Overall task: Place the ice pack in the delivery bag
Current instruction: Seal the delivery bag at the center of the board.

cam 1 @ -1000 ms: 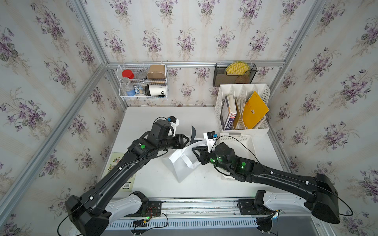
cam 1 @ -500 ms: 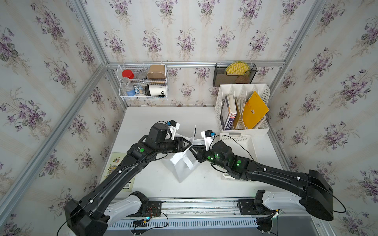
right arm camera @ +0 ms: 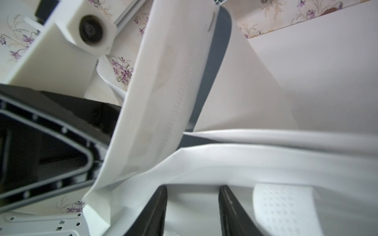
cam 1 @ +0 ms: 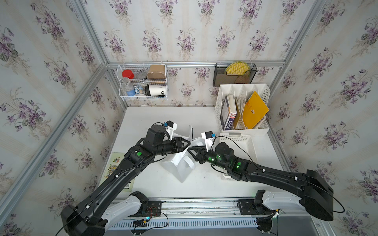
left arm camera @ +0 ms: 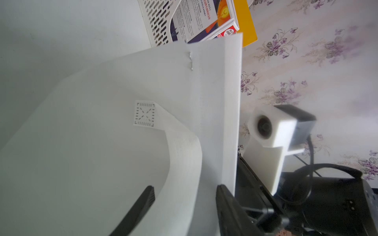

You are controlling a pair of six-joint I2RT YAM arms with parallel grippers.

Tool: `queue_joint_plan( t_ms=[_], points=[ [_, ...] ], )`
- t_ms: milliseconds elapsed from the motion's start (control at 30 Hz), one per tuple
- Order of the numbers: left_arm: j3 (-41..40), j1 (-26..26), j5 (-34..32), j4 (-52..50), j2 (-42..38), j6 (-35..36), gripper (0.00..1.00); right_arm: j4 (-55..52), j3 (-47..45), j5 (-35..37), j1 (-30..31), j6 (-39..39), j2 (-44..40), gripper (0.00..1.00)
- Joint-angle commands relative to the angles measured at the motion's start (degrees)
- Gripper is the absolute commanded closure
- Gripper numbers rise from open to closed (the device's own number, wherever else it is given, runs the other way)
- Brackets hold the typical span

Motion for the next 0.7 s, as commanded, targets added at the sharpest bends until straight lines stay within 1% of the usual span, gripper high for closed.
queue_joint_plan(
  t_ms=[0, 100, 167, 300, 433, 567, 667],
  points=[
    [-1.3, 0.1, -1.7, 3.6, -0.9, -4.7, 0.48, 6.2, -0.6, -2.5, 0.0, 0.9, -0.2, 0.51],
    [-2.9, 0.1, 0.1, 7.5, -1.7, -8.0, 0.48, 6.8, -0.3, -1.9, 0.0, 1.1, 0.5, 0.51],
    [-3.1, 0.0, 1.5, 8.4, -2.1, -8.8, 0.48, 6.4, 0.4, -0.9, 0.0, 1.2, 1.3, 0.50],
    [-3.3, -0.1, 2.4, 7.5, -2.3, -8.6, 0.48, 3.5, 2.2, 1.8, -0.1, 1.4, 3.1, 0.50],
    [-4.4, -0.2, 2.3, 6.7, -2.0, -7.4, 0.48, 2.4, 3.4, 2.4, -0.1, 2.1, 5.0, 0.50],
    [-3.9, -0.3, 0.2, 4.0, -1.7, -5.5, 0.48, 2.0, 4.3, 3.1, -0.3, 2.3, 6.9, 0.50],
    [-3.1, -0.2, -2.8, 1.4, -2.0, -4.0, 0.48, 2.9, 4.4, 2.3, -0.7, 2.3, 8.9, 0.50]
  ],
)
